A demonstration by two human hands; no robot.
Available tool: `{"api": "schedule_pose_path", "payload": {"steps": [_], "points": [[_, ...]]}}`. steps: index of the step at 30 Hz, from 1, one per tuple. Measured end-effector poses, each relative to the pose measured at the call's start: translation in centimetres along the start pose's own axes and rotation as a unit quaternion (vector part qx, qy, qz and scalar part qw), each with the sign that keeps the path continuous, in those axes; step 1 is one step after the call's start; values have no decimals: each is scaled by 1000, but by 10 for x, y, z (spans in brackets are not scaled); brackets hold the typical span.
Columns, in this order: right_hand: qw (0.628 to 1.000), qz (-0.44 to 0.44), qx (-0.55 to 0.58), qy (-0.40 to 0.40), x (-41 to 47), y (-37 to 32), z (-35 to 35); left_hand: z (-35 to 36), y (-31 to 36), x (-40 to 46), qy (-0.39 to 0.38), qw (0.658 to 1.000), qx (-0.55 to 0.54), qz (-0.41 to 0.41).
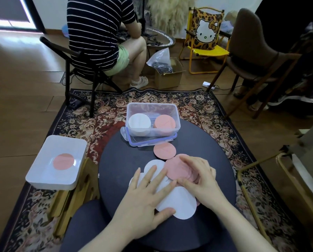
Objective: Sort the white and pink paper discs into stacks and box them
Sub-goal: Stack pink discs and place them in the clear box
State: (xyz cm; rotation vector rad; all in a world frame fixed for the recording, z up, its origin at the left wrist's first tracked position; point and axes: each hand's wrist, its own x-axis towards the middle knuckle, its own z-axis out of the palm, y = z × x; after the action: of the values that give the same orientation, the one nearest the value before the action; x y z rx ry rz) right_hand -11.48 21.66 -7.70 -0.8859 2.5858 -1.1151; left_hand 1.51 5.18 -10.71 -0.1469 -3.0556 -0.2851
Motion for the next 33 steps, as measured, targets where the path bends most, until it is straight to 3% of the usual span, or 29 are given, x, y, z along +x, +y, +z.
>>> {"api": "schedule_pose_path", "payload": {"steps": [3, 7, 9, 17, 21, 23, 25, 27, 29, 30, 33], "points": [[999, 46, 6, -12, 8, -1, -1, 0, 0, 1, 20, 1000, 2, 0], [988, 63, -131, -51, 24, 0, -5, 3, 0, 1, 34, 999, 3, 3], [987, 74, -133, -52, 30, -4, -5, 5, -1, 1, 39, 999, 3, 3], [994, 96, -22, 51, 27, -7, 0, 3, -2, 1, 54, 999, 3, -2], [977, 138, 133, 94, 19, -20, -14, -2, 1, 3, 161, 977, -137, -10], [959, 164, 200, 116, 14, -29, -25, -8, 8, 4, 236, 930, -272, -68], [942, 197, 255, 91, 7, -38, -30, -22, 18, 8, 247, 844, -447, -163], [924, 213, 315, 40, 0, -44, -27, -34, 23, 15, 197, 736, -606, -230], [924, 204, 325, -7, -7, -48, -17, -41, 22, 19, 111, 633, -726, -243], [934, 195, 300, -23, -9, -48, -13, -43, 21, 19, 78, 607, -754, -236], [957, 168, 235, 7, -10, -43, -2, -41, 16, 13, 62, 582, -774, -242]]}}
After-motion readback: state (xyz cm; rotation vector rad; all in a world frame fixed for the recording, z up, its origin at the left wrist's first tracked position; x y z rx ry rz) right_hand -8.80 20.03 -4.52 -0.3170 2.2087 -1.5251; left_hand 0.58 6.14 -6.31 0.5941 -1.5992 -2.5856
